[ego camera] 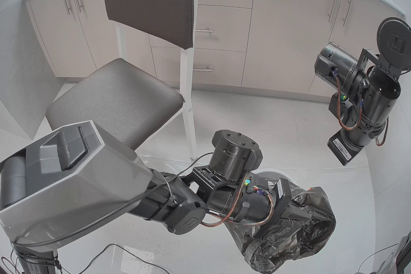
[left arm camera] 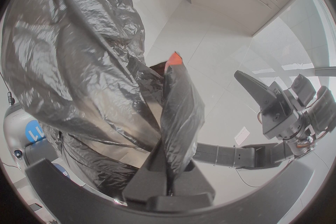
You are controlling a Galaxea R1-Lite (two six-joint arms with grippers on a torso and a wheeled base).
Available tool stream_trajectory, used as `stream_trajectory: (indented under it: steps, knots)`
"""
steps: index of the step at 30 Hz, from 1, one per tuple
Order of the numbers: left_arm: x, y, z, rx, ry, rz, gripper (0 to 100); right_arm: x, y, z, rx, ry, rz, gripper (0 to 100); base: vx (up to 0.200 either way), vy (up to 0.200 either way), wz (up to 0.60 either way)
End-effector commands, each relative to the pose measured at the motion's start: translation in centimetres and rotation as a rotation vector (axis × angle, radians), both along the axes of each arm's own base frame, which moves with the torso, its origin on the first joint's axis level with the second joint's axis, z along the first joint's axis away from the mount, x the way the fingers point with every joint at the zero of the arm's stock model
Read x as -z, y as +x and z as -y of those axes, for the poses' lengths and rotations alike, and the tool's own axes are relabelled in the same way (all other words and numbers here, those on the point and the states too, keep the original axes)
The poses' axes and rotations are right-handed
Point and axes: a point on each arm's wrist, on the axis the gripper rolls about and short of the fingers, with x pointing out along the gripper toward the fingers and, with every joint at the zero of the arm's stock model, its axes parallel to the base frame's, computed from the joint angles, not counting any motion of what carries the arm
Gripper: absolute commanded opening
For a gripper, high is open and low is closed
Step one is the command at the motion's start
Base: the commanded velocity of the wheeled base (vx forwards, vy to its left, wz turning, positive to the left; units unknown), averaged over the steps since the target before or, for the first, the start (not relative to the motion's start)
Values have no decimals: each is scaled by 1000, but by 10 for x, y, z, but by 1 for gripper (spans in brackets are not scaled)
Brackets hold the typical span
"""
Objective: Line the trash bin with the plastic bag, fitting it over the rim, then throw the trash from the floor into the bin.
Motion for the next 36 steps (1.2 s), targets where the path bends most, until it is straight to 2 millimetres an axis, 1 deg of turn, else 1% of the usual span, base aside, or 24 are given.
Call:
stream_trajectory:
  steps: [1, 4, 5, 6, 8, 10, 11, 12, 13, 14, 16, 17, 18, 20, 21, 23, 24, 27, 30, 32, 35, 36]
  knots:
    - [-1, 3, -3, -11, -2, 0, 0, 0, -2, -1, -5, 12, -6, 0, 0, 0, 0]
    - [-3, 5, -4, -15, -7, 4, 0, -1, -7, 1, -6, 56, -23, 0, 0, 0, 0]
    - [-7, 9, -8, -29, -14, 9, 0, -3, -17, 4, -26, 167, -20, 0, 0, 0, 0]
    - [-10, 11, -11, -39, -19, 12, 0, -3, -20, 6, -37, 225, 9, 0, 0, 0, 0]
    - [-13, 18, -17, -65, -21, 1, 0, 6, -26, 12, -56, 284, 78, 0, 0, 0, 0]
    - [-18, 25, -23, -93, -27, -18, 0, 20, -32, 17, -73, 317, 142, 0, 0, 0, 0]
    - [-23, 29, -27, -111, -36, -19, 0, 29, -37, 21, -90, 330, 170, 100, 0, 0, 0]
    - [-25, 30, -29, -117, -40, -20, 0, 33, -39, 22, -99, 334, 180, 100, 0, 0, 0]
    - [-30, 34, -34, -136, -54, -16, 0, 43, -49, 28, -111, 351, 214, 100, 0, 0, 0]
    - [-34, 37, -37, -147, -65, -13, 0, 49, -56, 33, -119, 360, 235, 100, 0, 0, 0]
    - [-37, 38, -39, -154, -72, -10, 0, 52, -60, 35, -119, 366, 244, 100, 0, 0, 0]
    - [-45, 46, -48, -184, -95, -1, 0, 62, -78, 47, -113, 362, 239, 100, 0, 0, 0]
    - [-46, 47, -50, -189, -98, -1, 0, 64, -82, 49, -112, 360, 236, 100, 0, 0, 0]
    - [-51, 54, -57, -218, -118, 5, 0, 72, -101, 61, -111, 362, 229, 100, 0, 0, 0]
    - [-51, 54, -57, -218, -118, 5, 0, 72, -101, 61, -111, 362, 229, 100, 0, 0, 0]
    - [-57, 64, -66, -253, -147, 15, 0, 79, -120, 73, -107, 366, 232, 100, 0, 0, 0]
    - [-58, 67, -69, -262, -152, 13, 0, 81, -123, 75, -105, 368, 231, 100, 0, 0, 0]
    - [-62, 74, -76, -288, -162, 12, 0, 84, -128, 76, -95, 379, 224, 100, 0, 0, 0]
    - [-68, 78, -83, -308, -174, 22, 0, 87, -127, 73, -99, 381, 205, 100, 0, 0, 0]
    - [-76, 77, -87, -313, -187, 36, 0, 90, -123, 69, -100, 374, 186, 100, 0, 0, 0]
    - [-88, 73, -91, -315, -205, 50, 0, 97, -109, 55, -132, 400, 179, 100, 0, 0, 0]
    - [-88, 73, -91, -315, -206, 50, 0, 97, -108, 54, -134, 402, 181, 100, 0, 0, 0]
